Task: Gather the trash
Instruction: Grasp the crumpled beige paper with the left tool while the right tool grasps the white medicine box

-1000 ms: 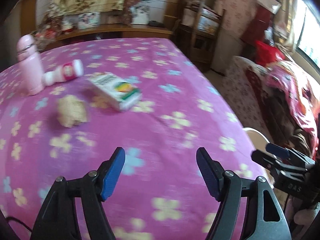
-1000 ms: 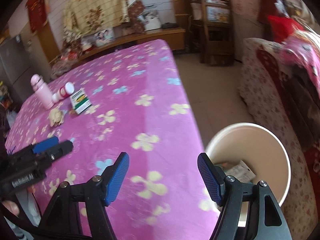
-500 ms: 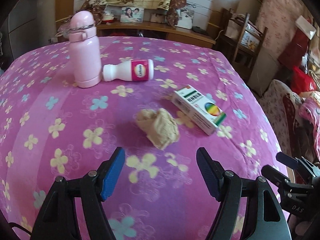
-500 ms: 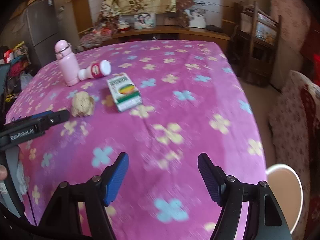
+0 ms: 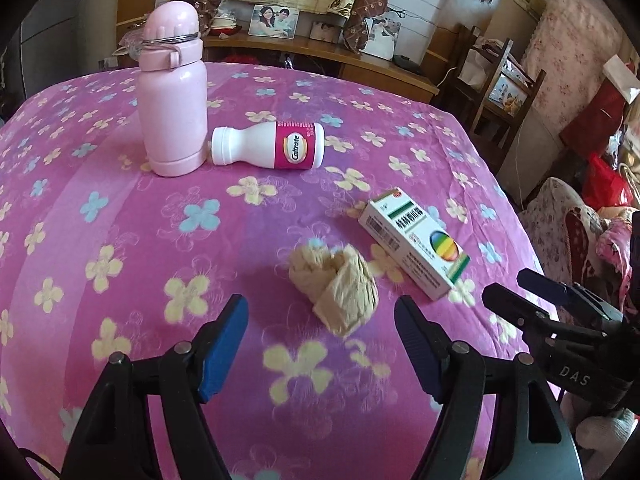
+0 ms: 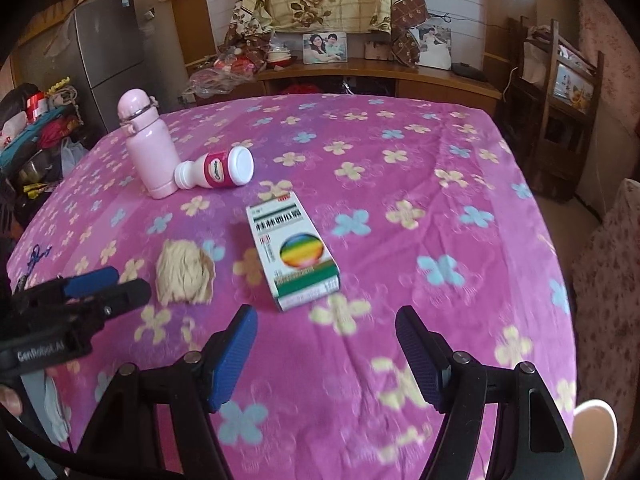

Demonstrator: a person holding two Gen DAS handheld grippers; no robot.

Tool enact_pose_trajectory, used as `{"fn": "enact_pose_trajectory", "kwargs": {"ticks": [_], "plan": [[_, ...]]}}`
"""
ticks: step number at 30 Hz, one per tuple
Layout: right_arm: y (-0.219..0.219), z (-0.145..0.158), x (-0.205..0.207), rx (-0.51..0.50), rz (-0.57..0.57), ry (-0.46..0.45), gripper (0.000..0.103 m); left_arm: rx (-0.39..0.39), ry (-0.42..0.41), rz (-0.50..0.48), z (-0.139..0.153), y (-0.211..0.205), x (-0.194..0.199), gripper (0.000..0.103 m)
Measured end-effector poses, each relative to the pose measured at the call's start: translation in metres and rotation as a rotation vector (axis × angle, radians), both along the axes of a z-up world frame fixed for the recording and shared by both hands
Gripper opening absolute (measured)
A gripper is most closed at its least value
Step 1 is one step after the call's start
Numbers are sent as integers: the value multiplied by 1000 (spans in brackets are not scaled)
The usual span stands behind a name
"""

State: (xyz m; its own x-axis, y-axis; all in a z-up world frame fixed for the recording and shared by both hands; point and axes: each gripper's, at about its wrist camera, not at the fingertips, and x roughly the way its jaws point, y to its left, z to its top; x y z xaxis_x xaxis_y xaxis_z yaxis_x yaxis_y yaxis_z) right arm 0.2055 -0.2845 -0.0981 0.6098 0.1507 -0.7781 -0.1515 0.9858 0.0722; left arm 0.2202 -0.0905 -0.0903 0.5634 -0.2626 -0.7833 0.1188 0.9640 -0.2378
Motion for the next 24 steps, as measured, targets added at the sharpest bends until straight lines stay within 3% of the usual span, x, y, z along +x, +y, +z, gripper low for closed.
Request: {"fn": "enact_pose_trajectory", "kwargs": {"ticks": [8, 9, 10, 11, 13, 17, 22, 24], "plan": [[1, -5, 19, 28, 6, 14, 75, -6, 24, 20, -20, -11, 32, 77], [1, -6, 22, 28, 10, 17, 75, -12, 27, 19, -22, -9, 34, 69], [3, -8, 26, 25, 15, 20, 75, -23, 39, 16, -24, -8, 37, 48], [4, -9, 29, 22, 18, 21, 75, -36, 63, 8, -27, -6, 41, 41], [8, -12, 37, 18, 33, 21, 75, -61, 67, 5, -26, -4, 43, 36], [20, -19, 56, 15, 75, 36, 75, -30, 49, -4, -19, -5, 46, 25], [34, -32, 80, -9, 126, 88, 75, -24, 64, -14, -22, -1, 44, 28], [38, -39, 86, -25, 125, 105, 75, -33, 72, -25, -23, -1, 42, 38]]}}
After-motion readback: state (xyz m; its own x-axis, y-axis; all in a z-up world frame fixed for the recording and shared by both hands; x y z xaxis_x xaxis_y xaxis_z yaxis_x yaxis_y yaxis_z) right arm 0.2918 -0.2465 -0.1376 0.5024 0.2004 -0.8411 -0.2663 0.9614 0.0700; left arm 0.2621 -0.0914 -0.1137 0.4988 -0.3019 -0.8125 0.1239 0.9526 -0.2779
